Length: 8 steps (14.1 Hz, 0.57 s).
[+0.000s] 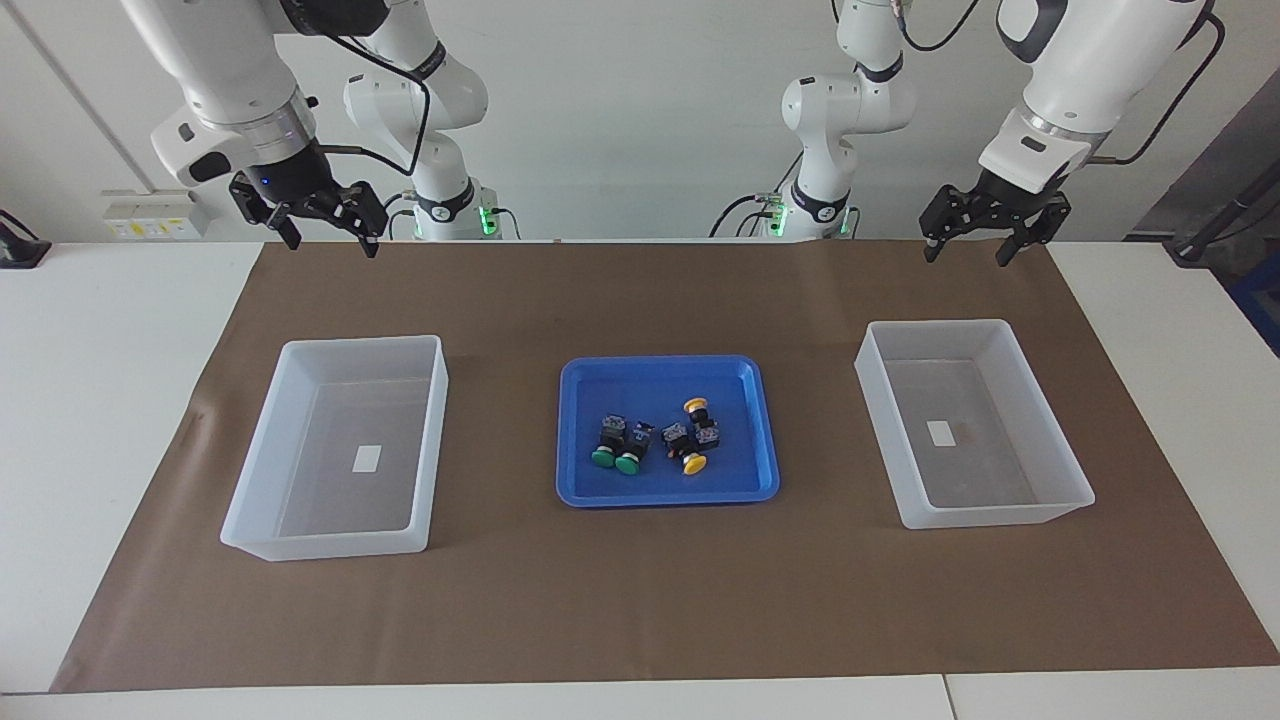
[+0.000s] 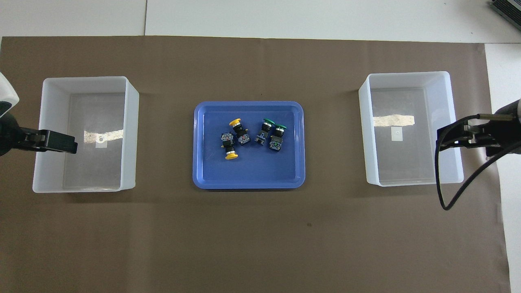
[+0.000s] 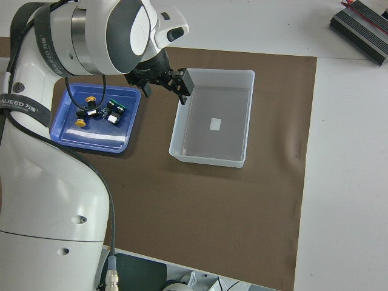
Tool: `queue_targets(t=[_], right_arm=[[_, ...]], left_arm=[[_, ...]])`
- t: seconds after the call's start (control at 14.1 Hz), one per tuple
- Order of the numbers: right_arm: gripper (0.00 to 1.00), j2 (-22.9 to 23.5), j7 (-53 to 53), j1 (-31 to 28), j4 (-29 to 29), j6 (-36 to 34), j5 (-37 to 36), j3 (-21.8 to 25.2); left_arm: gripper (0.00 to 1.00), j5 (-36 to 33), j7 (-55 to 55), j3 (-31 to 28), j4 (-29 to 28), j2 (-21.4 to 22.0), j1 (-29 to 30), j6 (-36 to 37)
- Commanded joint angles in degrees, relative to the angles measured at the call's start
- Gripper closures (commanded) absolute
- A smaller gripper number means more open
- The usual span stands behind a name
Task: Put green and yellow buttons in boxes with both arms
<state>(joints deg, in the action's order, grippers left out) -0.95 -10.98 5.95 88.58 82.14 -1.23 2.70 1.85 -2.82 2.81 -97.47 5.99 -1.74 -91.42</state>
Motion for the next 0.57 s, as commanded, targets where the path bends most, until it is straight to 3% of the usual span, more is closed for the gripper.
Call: queue_targets(t=[0.0, 0.14, 0.5], right_arm=[[0.0, -1.51, 0.26, 0.11, 1.95, 0.39, -0.71, 0.03], [0.0, -1.51, 0.35, 0.03, 1.95, 0.39, -0.71, 0.03], [0.0, -1.51, 0.43, 0.03, 1.95, 0.3, -0.71, 0.03]], left_arm=[[0.0, 0.44, 0.7, 0.26, -1.15, 1.48, 2.25, -1.04], [0.0, 0.78, 0.1, 0.18, 1.31, 0.95, 2.27, -0.08], [0.0, 0.88, -0.52, 0.26, -0.09, 1.3, 1.48, -0.87]])
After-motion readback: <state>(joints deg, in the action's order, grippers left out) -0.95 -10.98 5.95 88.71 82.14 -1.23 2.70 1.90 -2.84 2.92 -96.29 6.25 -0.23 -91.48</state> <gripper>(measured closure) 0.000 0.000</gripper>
